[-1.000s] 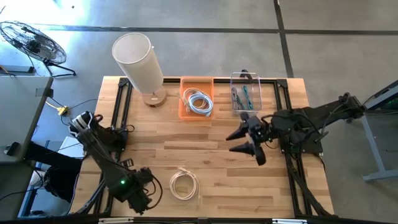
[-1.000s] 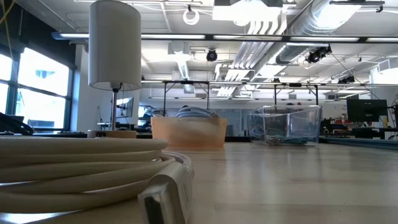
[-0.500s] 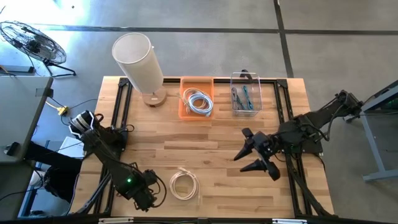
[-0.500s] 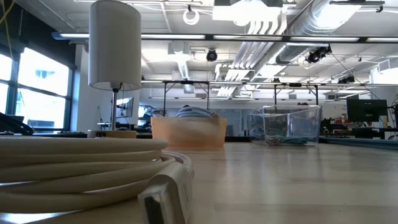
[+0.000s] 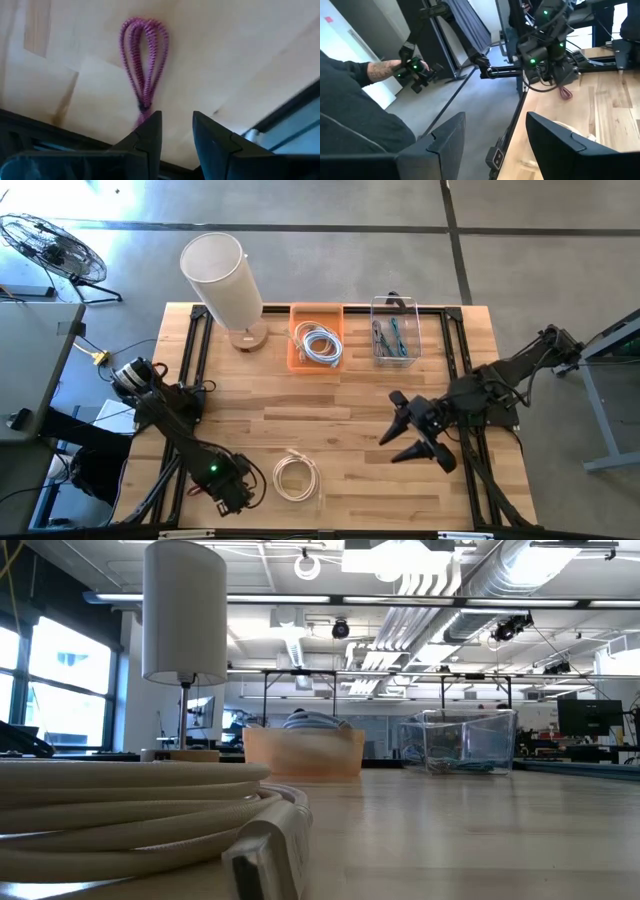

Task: Pick & Place USB Port
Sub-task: Put the black pink charger cable into the transparent bin

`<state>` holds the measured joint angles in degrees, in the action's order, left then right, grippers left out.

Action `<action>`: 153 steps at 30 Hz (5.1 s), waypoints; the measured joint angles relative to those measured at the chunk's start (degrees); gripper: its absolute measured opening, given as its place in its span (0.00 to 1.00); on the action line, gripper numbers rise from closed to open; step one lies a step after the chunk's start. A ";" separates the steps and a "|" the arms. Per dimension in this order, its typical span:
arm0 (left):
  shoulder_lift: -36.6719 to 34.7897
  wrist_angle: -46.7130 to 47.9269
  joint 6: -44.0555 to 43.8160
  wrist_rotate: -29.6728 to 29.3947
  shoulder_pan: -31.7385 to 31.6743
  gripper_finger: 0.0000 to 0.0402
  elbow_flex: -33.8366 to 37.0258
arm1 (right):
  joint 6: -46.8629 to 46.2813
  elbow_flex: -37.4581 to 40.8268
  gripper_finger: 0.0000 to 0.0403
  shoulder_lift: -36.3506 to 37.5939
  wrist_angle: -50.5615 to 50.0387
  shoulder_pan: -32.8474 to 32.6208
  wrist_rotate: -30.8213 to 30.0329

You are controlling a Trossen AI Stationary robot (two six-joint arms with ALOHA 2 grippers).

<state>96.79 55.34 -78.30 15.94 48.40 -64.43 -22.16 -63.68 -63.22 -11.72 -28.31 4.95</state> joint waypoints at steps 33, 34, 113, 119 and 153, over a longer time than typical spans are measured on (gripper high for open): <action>-0.36 -15.31 2.25 0.64 -0.07 0.05 16.34 | 2.06 0.00 0.50 0.01 0.00 -0.18 -1.53; -0.35 -15.30 2.23 0.25 -0.07 0.04 16.34 | 2.34 0.00 0.50 0.00 0.00 -0.18 -1.54; -25.62 -88.24 79.50 -3.87 -46.69 0.01 8.64 | 13.36 0.04 0.49 -9.93 20.57 23.75 -3.96; -25.62 -85.58 80.65 -3.19 -46.64 0.00 8.62 | 13.08 0.04 0.49 -13.01 24.20 24.66 1.64; -21.99 -88.83 77.82 0.15 -49.90 0.00 8.62 | 10.61 0.04 0.43 -13.71 22.15 26.29 5.90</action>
<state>74.81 -33.50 -0.48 16.09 -1.50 -55.81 -11.55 -63.64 -76.93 10.43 -2.02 10.85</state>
